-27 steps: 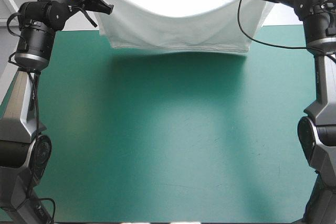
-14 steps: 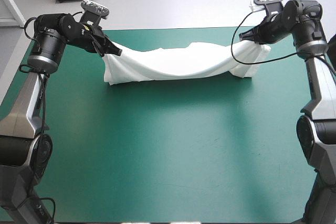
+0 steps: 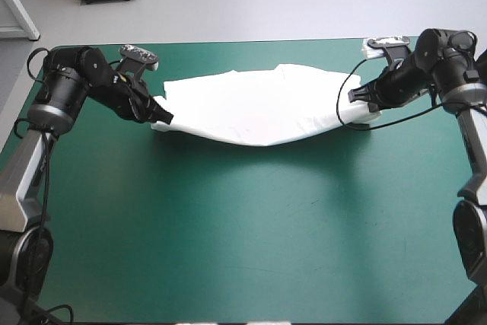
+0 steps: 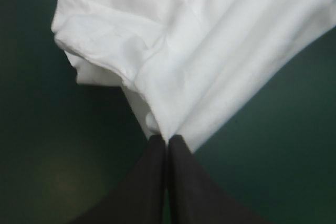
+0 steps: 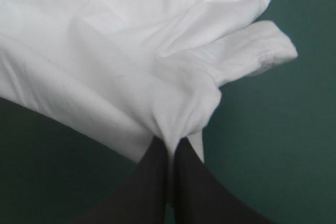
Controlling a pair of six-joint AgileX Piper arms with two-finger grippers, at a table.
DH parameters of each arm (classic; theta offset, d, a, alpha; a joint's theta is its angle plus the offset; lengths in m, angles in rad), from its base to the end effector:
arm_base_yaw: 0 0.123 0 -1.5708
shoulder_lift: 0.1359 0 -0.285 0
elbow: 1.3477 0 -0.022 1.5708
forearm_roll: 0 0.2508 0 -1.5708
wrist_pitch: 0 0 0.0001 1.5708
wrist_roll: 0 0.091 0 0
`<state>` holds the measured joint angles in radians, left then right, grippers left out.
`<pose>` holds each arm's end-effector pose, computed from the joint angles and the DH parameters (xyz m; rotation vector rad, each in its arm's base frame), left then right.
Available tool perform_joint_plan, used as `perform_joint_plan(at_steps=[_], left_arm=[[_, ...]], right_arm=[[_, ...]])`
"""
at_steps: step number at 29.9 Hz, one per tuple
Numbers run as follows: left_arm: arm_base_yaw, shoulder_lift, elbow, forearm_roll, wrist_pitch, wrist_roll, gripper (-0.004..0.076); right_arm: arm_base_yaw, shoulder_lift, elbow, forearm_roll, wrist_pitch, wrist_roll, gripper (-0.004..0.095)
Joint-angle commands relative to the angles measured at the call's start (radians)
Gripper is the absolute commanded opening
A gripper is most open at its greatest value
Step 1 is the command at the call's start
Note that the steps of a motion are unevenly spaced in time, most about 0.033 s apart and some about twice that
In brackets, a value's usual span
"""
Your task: Fold the cloth
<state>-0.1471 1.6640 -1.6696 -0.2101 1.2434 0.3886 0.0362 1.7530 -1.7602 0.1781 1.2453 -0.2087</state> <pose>0.3429 -0.0690 0.3645 0.6798 2.6052 -0.2170 0.3728 0.0288 0.3575 -0.3018 2.6855 0.1945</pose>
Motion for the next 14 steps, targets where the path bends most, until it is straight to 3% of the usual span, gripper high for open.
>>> perform_joint_plan(at_steps=[1, 14], left_arm=[[-0.002, -0.107, 0.097, -0.037, 0.042, -0.008, -0.0022], [-0.002, -0.185, 0.361, -0.054, 0.043, -0.008, -0.0022]], right_arm=[[-0.009, -0.116, 0.098, 0.011, 0.003, -0.011, -0.0017], [-0.007, -0.191, 0.465, 0.009, 0.003, -0.041, -0.0017]])
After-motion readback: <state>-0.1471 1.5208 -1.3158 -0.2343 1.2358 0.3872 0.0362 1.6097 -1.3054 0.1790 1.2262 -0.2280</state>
